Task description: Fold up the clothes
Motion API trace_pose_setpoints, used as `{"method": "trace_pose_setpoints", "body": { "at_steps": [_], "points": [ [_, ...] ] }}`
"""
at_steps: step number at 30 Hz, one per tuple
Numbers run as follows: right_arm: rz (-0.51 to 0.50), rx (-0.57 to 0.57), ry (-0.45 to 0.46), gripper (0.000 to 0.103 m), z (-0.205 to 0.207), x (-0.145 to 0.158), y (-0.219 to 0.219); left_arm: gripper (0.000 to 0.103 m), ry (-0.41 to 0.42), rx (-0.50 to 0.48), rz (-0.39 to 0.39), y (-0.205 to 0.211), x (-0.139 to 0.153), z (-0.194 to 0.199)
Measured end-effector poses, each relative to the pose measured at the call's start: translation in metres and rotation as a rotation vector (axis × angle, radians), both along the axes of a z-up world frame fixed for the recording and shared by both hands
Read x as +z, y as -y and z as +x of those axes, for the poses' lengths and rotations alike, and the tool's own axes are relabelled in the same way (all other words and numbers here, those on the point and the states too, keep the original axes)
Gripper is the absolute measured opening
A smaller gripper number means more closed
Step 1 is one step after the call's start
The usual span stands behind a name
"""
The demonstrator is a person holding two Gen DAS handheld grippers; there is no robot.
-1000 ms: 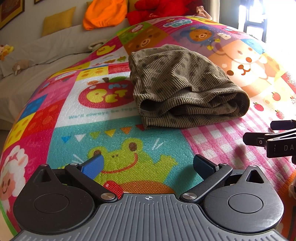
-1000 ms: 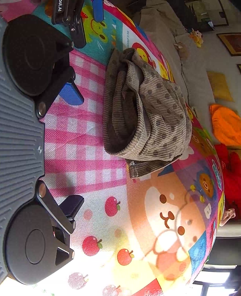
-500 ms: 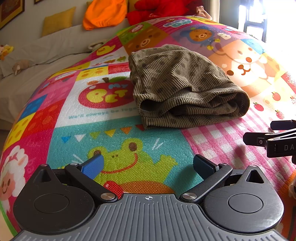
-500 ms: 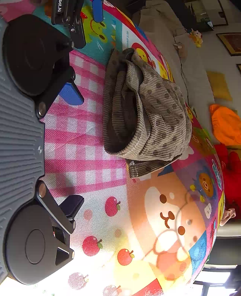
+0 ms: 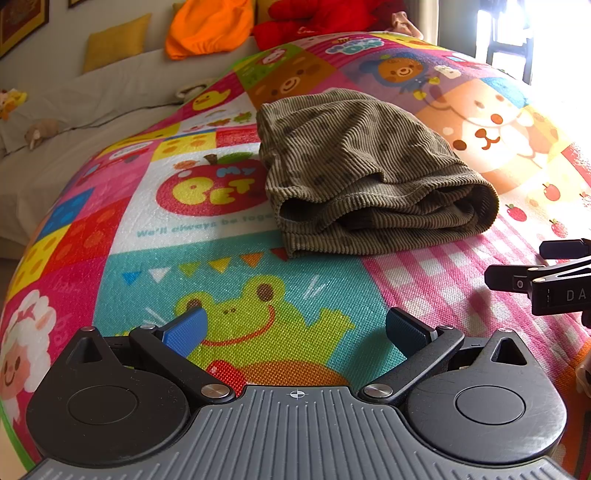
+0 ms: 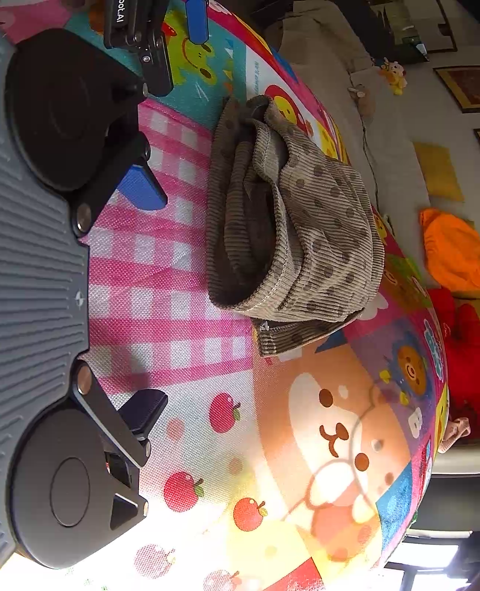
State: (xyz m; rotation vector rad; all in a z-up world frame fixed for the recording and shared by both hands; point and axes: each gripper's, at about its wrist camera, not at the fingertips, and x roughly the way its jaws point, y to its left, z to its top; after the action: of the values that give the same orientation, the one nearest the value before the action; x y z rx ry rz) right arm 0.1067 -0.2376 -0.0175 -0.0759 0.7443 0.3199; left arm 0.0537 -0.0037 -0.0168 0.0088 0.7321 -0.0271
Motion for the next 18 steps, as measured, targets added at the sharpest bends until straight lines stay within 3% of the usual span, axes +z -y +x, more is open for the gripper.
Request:
{"method": "trace_pose_setpoints", "body": {
  "at_steps": [18],
  "points": [
    [-0.014,0.001,0.001,0.103,-0.0006,0.0002,-0.0014,0.103,0.0,-0.001,-0.001,-0.0002,0.0001,0.0004]
  ]
}}
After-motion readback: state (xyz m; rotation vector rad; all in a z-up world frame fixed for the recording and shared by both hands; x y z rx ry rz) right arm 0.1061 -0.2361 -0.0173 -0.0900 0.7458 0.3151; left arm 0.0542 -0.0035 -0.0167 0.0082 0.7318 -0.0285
